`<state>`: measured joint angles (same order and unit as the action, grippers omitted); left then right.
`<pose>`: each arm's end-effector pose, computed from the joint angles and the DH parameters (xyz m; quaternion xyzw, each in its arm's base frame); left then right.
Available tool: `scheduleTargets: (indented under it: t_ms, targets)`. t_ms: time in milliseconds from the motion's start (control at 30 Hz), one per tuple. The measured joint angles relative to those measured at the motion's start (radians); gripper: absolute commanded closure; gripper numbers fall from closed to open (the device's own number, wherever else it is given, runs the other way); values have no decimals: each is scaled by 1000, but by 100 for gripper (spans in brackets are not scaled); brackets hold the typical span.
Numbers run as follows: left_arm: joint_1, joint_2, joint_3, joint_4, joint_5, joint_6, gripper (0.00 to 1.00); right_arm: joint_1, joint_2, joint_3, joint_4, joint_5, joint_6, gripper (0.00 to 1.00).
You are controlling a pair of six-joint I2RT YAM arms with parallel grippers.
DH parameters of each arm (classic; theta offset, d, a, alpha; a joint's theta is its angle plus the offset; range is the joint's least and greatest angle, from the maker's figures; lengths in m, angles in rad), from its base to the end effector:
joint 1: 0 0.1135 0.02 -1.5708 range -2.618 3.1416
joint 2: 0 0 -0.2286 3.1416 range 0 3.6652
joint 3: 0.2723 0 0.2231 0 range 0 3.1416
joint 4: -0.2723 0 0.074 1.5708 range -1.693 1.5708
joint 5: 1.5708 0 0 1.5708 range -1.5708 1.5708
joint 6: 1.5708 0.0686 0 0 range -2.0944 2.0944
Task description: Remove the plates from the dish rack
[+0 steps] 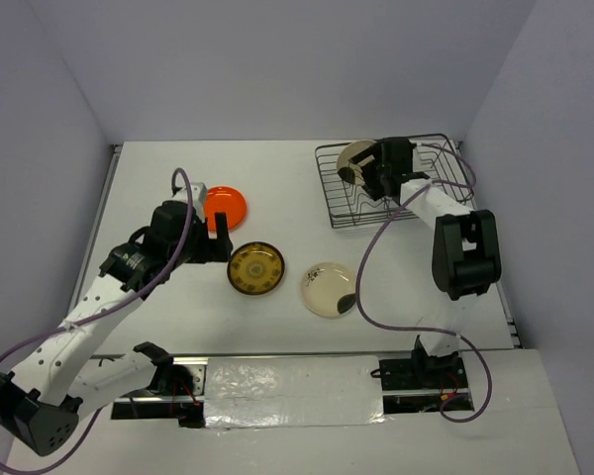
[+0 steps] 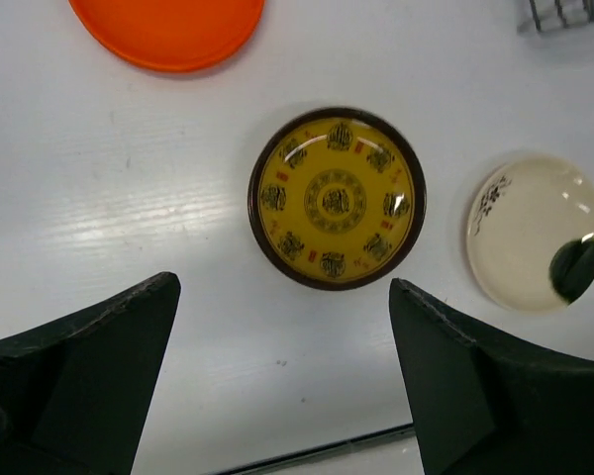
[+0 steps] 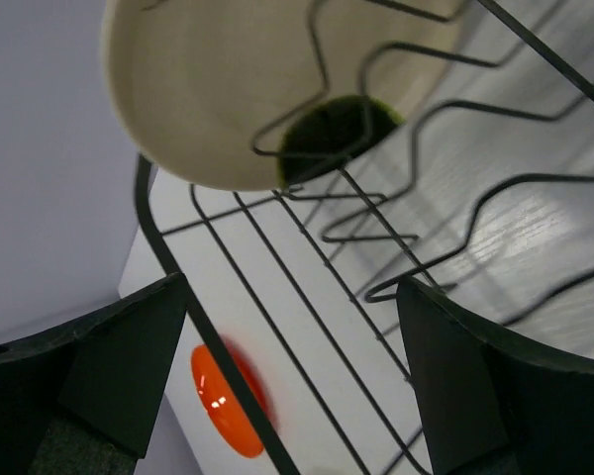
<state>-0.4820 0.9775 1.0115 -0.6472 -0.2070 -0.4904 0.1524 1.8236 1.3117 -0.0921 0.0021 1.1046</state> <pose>0.2018 -0.0896 0.2891 -0.0513 0.8826 -0.1331 0.4480 0.4065 0.0623 0.2009 0.4062 0.7867 0.2725 0.3765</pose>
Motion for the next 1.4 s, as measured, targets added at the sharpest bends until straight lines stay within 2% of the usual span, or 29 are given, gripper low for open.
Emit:
scheduleTargets:
  t_ms: [200, 567, 700, 900, 1167, 1400]
  targets:
    - [-19, -43, -139, -21, 20, 54, 0, -1, 109, 92, 75, 20, 122, 11]
    - [-29, -72, -142, -11, 17, 70, 0, -3, 114, 132, 127, 27, 270, 11]
    - [-44, -82, -142, -10, 6, 70, 0, -2, 179, 247, 114, 51, 315, 13]
    - [-53, -58, -142, -11, -8, 69, 0, -2, 318, 508, -31, 97, 371, 17]
    - [-54, -61, -142, -11, -34, 68, 0, -3, 391, 657, -212, 171, 420, 24]
    - [-60, -75, -142, -11, -44, 68, 0, -5, 493, 818, -254, 171, 431, 27]
